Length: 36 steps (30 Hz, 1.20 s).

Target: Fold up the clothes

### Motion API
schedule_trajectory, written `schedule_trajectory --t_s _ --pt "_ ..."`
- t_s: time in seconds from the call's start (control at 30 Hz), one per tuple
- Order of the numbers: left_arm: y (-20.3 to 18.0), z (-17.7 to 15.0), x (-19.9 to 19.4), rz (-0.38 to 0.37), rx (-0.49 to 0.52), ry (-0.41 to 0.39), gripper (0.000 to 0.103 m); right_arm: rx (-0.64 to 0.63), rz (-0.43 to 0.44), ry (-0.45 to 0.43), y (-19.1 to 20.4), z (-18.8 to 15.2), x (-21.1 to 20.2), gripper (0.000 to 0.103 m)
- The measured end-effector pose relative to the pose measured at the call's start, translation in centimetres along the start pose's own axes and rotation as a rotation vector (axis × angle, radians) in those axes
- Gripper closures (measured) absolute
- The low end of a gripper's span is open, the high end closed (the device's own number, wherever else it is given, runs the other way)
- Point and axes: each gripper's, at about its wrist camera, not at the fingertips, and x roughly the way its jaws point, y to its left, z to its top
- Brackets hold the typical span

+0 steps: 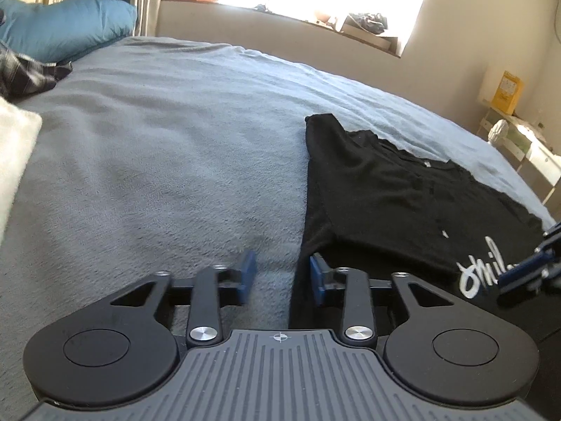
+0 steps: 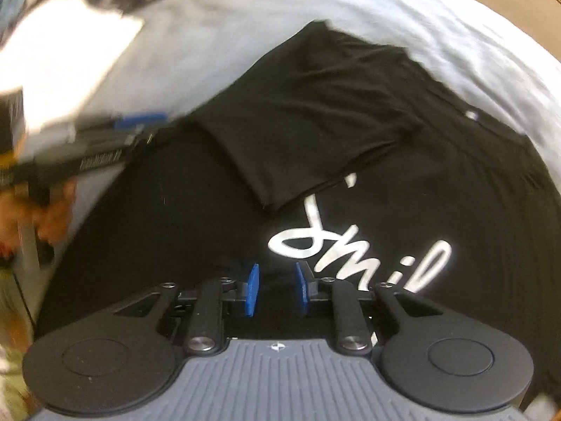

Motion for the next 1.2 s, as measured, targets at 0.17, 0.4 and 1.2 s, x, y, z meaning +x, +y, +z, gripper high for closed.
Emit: schedule_trajectory --t_s 0.17,0.4,1.2 --pt "-0.7 0.0 -2.3 -0.023 0.045 -0.091 0.041 0.064 0.005 -0.107 -0.8 1.2 -1.5 0.083" --pt "-4.2 1.5 1.8 0.062 0.140 -0.090 0.038 0.027 -0.001 -0.206 -1.0 7.1 0.8 0.083" --pt "-2.9 0.2 4.4 0.095 0.082 -0.067 0.039 0.280 -0.054 -0.325 -5.6 18.7 9.9 0.090"
